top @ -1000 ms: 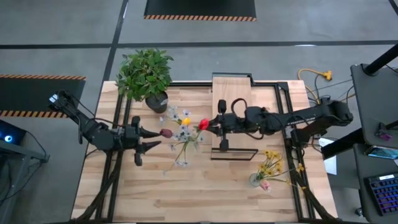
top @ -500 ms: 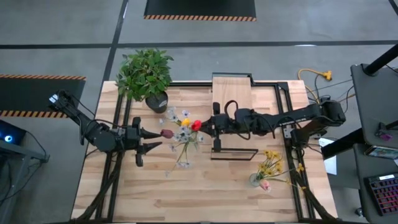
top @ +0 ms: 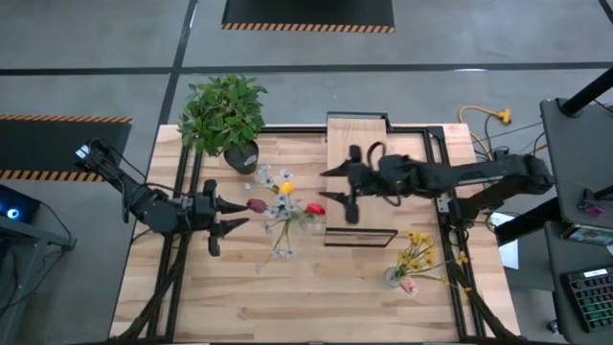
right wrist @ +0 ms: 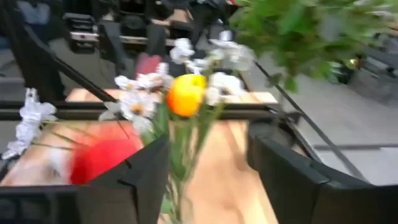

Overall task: Pick and place flowers into a vace then onto a shelf
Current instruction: Put the left transparent vase with tulips and flowers on the shelf

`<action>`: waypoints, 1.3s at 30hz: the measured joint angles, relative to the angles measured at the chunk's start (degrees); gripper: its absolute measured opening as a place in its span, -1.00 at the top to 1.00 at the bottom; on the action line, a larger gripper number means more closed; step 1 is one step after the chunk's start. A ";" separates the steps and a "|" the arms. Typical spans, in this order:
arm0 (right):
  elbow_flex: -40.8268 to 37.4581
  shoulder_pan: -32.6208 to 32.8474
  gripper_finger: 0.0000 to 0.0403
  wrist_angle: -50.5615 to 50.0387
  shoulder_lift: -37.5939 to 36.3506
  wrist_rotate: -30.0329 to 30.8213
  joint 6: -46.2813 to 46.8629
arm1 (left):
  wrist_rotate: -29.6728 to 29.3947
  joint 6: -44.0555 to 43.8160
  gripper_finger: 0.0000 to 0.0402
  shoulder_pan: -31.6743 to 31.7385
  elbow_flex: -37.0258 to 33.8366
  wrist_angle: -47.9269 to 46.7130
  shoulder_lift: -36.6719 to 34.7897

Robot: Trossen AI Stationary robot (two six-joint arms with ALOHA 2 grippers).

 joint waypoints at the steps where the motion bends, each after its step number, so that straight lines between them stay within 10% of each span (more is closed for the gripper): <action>1: 0.74 -0.06 -0.14 -2.99 -1.39 0.25 -0.01 | 0.00 0.00 0.41 0.00 0.00 0.00 -0.18; 21: -7.27 4.53 -0.28 -16.98 -20.92 8.53 7.26 | -0.04 0.02 0.41 -0.02 -0.51 -12.86 -8.71; 32: -27.28 8.71 -0.22 6.54 -29.82 13.56 2.30 | -2.63 1.57 0.41 0.08 -12.35 -8.83 -17.46; 39: -37.42 8.68 -0.20 19.09 -31.02 13.60 -0.67 | 9.34 9.87 0.41 1.83 -20.57 7.60 -20.84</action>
